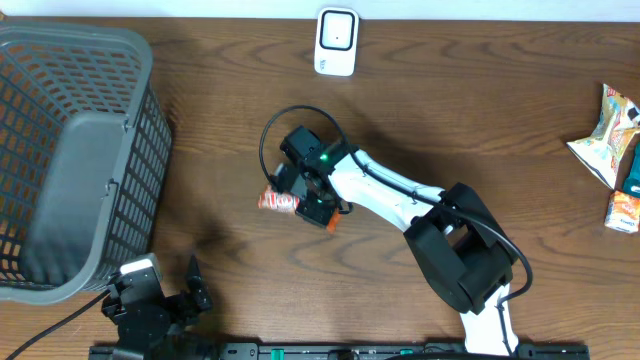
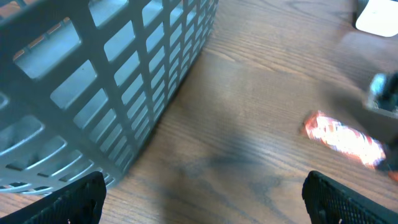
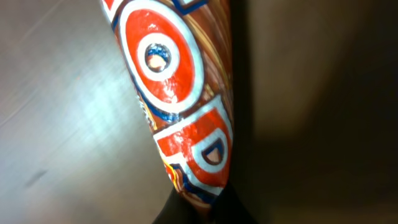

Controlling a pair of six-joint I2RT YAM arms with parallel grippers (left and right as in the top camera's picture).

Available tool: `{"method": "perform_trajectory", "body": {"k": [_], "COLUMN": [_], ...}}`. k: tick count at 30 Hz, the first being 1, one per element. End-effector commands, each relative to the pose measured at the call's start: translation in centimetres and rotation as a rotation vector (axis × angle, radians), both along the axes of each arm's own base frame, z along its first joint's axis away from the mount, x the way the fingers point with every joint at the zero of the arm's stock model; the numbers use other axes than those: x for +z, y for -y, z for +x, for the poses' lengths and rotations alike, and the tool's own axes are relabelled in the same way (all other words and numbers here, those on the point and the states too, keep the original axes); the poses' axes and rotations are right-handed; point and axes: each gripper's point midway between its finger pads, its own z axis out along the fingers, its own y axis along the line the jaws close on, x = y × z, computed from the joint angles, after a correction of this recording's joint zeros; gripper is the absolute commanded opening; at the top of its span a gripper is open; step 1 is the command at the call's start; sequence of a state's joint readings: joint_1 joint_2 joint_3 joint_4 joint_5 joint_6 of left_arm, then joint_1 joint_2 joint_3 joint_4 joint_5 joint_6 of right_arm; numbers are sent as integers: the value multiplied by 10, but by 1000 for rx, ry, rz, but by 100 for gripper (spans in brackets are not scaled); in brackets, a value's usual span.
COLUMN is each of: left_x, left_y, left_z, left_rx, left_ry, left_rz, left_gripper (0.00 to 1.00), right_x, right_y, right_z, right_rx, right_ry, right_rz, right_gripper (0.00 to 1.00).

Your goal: Scan the item barcode

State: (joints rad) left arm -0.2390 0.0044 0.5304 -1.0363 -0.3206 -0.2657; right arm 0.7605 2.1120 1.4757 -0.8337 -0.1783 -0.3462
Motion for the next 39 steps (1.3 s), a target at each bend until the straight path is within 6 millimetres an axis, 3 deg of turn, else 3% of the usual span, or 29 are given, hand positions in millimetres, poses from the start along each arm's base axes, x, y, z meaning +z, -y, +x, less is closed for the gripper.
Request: {"method": "perform_trajectory", "body": {"k": [1, 6, 10, 12, 17, 23, 30, 32, 35, 37, 39], "left_x": [2, 2, 2, 2, 2, 2, 2, 2, 2, 2, 2], "left_y": [-3, -3, -3, -3, -3, -3, -3, -3, -3, -3, -3], "left_z": [0, 0, 0, 0, 0, 0, 0, 0, 0, 0, 0], "left_rx": [14, 14, 14, 14, 14, 14, 14, 14, 14, 14, 14], "left_ry": [7, 7, 7, 7, 7, 7, 7, 7, 7, 7, 7], "left_rz": [4, 4, 4, 4, 4, 4, 4, 4, 4, 4, 4], "left_gripper": [98, 98, 98, 98, 98, 98, 98, 98, 98, 98, 98], "right_x": [21, 91, 123, 154, 195, 198, 191, 170, 113, 88, 78], "right_y": [-21, -39, -37, -36, -34, -30, -29, -27, -14, -9, -12], "right_z": [-37, -55, -53, -50, -37, -42, -44, -43, -29, -9, 13], "right_rx": [-35, -118, -180, -252, -352, -464, -307, -178, -78, -150, -236], "right_ry": [-311, -655, -812, -959, -1131, -1230, -1075, -918, -660, -559, -489], "right_rz": [161, 438, 588, 719, 890, 808, 886, 861, 635, 508, 479], "right_gripper": [1, 2, 2, 2, 2, 2, 2, 1, 1, 2, 1]}}
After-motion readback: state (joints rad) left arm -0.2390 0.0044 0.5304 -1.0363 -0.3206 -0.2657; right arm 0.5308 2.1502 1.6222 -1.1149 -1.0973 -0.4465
